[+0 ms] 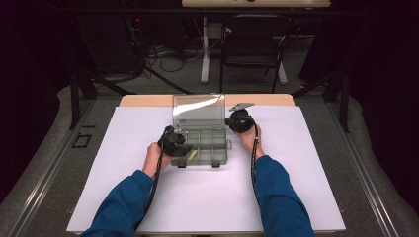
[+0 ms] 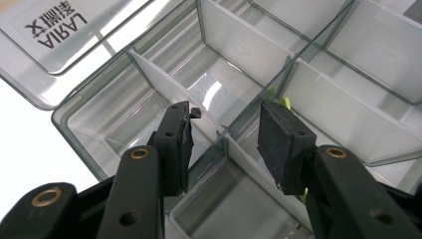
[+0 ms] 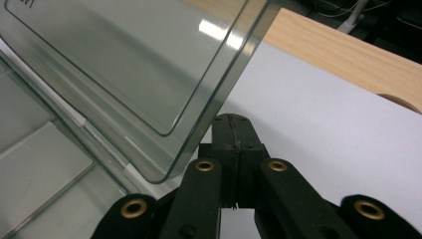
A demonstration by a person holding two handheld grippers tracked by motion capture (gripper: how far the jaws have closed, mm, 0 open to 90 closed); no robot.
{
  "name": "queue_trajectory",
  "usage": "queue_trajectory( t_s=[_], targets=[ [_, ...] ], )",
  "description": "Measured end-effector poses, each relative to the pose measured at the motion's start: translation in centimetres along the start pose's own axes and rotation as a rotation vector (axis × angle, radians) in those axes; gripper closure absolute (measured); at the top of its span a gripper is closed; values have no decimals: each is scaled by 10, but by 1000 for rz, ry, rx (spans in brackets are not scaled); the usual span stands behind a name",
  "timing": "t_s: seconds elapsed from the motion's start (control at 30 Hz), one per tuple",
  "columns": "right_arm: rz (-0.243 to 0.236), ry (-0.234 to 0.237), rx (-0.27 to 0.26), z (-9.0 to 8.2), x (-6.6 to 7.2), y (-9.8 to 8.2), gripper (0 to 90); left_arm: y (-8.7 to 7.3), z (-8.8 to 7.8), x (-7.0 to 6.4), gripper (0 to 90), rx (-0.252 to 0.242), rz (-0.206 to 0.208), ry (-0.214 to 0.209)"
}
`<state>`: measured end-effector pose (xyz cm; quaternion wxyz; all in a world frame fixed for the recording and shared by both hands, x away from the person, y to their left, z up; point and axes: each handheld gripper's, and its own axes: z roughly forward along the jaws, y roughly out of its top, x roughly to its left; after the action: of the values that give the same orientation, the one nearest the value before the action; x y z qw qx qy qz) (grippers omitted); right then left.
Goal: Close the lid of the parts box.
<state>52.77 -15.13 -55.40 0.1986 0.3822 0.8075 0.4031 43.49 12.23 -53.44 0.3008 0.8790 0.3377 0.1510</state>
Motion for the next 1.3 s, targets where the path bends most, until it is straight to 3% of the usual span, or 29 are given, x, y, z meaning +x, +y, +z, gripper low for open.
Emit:
queue_trajectory(
  t_s=[1.2, 1.3],
  targets=[
    [-47, 10, -118, -19, 3, 10, 900, 1, 0, -3, 551, 9, 2, 25],
    [-53, 11, -118, -21, 3, 10, 900, 0, 0, -1, 537, -1, -12, 8]
  ],
)
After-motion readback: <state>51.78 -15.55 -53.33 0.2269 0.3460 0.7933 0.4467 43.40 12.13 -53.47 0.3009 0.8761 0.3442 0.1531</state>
